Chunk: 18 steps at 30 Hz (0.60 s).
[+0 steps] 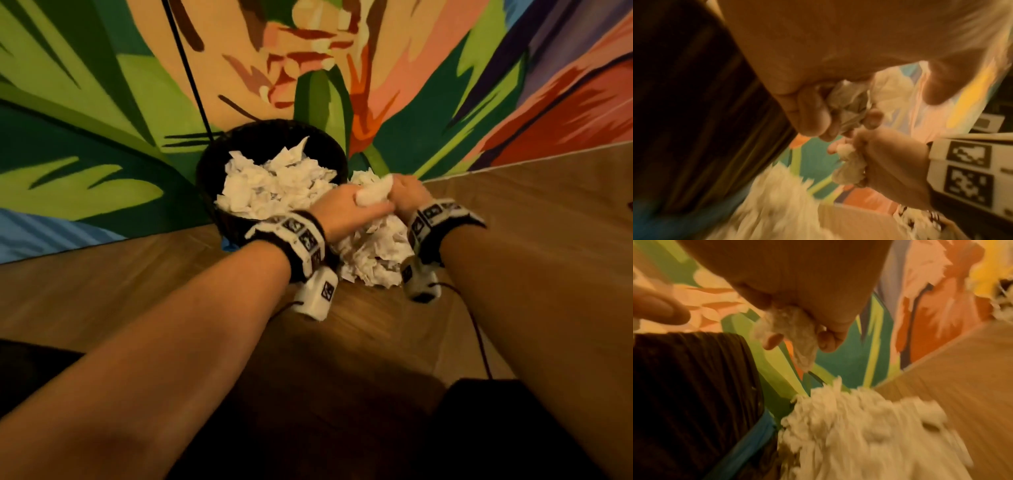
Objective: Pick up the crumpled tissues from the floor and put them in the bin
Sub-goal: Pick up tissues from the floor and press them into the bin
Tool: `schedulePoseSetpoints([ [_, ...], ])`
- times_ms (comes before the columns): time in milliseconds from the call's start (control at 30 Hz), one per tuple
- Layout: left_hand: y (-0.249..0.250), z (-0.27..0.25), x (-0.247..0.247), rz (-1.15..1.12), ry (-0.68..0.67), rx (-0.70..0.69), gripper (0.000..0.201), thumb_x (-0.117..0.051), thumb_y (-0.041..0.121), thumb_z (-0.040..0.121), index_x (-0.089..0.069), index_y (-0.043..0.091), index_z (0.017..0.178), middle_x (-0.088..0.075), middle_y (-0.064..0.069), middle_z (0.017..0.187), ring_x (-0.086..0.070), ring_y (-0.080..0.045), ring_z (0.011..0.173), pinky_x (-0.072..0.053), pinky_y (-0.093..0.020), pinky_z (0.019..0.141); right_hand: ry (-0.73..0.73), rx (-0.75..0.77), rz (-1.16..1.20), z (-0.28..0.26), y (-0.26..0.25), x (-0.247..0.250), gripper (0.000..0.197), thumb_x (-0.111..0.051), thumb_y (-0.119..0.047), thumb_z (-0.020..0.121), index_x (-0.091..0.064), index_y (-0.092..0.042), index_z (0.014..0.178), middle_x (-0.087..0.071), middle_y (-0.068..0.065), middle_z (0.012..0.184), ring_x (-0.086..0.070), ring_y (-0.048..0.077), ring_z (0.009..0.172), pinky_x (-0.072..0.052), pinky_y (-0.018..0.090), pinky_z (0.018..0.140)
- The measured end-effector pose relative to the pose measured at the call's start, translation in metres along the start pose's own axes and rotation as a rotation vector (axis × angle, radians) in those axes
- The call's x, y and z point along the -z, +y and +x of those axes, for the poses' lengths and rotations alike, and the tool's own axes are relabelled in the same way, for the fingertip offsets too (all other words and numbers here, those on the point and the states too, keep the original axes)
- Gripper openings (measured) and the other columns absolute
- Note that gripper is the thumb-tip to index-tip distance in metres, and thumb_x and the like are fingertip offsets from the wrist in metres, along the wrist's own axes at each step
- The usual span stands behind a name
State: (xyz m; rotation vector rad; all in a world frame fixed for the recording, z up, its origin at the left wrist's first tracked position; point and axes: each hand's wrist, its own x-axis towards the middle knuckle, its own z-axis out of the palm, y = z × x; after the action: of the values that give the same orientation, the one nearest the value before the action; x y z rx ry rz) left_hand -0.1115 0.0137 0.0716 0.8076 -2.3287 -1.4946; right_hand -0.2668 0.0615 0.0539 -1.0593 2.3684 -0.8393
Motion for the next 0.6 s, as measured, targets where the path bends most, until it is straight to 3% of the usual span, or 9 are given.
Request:
schedulePoseSetpoints([
  [67,0.019,0.011,0.026,0.03,0.061,0.041,0.03,-0.046,0.038,0.098,-0.058,0.022,0.076,-0.059,0.0,0.075,-0.051,-0.016,0.064,-0.036,-0.028,0.056,-0.035,0.064,-0.162,0.013,-0.024,0.015,0.031,-0.038,-0.014,0.097,-0.065,-0.006,0.111,-0.055,0.024,0.119,-0.053,0.04,0.108,-0.044,0.044,0.095],
  [167,0.03,0.018,0.076,0.253,0.144,-0.014,0.025,-0.032,0.024,0.101,-0.05,0.015,0.085,-0.045,0.001,0.069,-0.041,-0.016,0.059,-0.029,-0.029,0.056,-0.008,0.219,-0.202,0.019,-0.052,0.027,0.037,-0.044,-0.007,0.093,-0.059,-0.018,0.124,-0.047,0.017,0.128,-0.049,0.036,0.114,-0.038,0.036,0.099],
  [233,0.028,0.016,0.109,0.258,0.185,-0.047,0.013,-0.034,0.021,0.098,-0.046,0.017,0.099,-0.042,0.003,0.066,-0.039,-0.011,0.051,-0.031,-0.028,0.051,0.096,0.322,-0.051,0.015,-0.064,0.023,0.034,-0.049,-0.006,0.09,-0.054,-0.021,0.12,-0.052,0.008,0.127,-0.052,0.027,0.113,-0.039,0.03,0.093],
  [300,0.016,0.008,0.133,0.27,0.296,-0.045,0.015,-0.037,0.02,0.093,-0.041,0.024,0.107,-0.042,0.004,0.066,-0.039,-0.008,0.045,-0.033,-0.023,0.043,0.199,0.35,0.131,0.007,-0.069,0.012,0.026,-0.058,-0.011,0.088,-0.048,-0.022,0.109,-0.056,-0.001,0.113,-0.055,0.017,0.097,-0.041,0.026,0.08],
  [400,-0.016,-0.003,0.152,0.262,0.427,0.077,0.022,-0.041,0.02,0.091,-0.033,0.024,0.111,-0.044,0.0,0.073,-0.048,-0.019,0.054,-0.038,-0.029,0.052,0.222,0.381,0.169,-0.006,-0.074,-0.009,0.02,-0.068,-0.017,0.084,-0.054,-0.019,0.098,-0.056,-0.008,0.09,-0.051,0.008,0.072,-0.039,0.022,0.065],
  [433,-0.028,-0.007,0.154,0.283,0.413,0.142,0.023,-0.043,0.019,0.092,-0.03,0.024,0.11,-0.047,-0.003,0.076,-0.052,-0.023,0.06,-0.039,-0.032,0.056,0.192,0.411,0.119,-0.009,-0.076,-0.015,0.016,-0.07,-0.018,0.082,-0.059,-0.021,0.093,-0.056,-0.01,0.086,-0.051,0.006,0.071,-0.04,0.022,0.066],
  [500,-0.048,-0.012,0.153,0.409,0.339,0.242,0.029,-0.049,0.016,0.091,-0.028,0.021,0.11,-0.049,-0.007,0.081,-0.054,-0.028,0.067,-0.039,-0.035,0.058,0.104,0.467,-0.025,-0.011,-0.08,-0.024,0.013,-0.074,-0.025,0.081,-0.069,-0.022,0.092,-0.059,-0.008,0.092,-0.053,0.007,0.085,-0.042,0.021,0.079],
  [600,-0.065,-0.013,0.148,0.525,0.281,0.269,0.041,-0.066,0.019,0.087,-0.034,0.018,0.111,-0.053,-0.006,0.099,-0.056,-0.027,0.08,-0.046,-0.039,0.07,-0.116,0.504,-0.248,-0.013,-0.083,-0.034,0.023,-0.064,-0.033,0.09,-0.073,-0.013,0.093,-0.068,0.003,0.101,-0.061,0.019,0.095,-0.05,0.034,0.089],
])
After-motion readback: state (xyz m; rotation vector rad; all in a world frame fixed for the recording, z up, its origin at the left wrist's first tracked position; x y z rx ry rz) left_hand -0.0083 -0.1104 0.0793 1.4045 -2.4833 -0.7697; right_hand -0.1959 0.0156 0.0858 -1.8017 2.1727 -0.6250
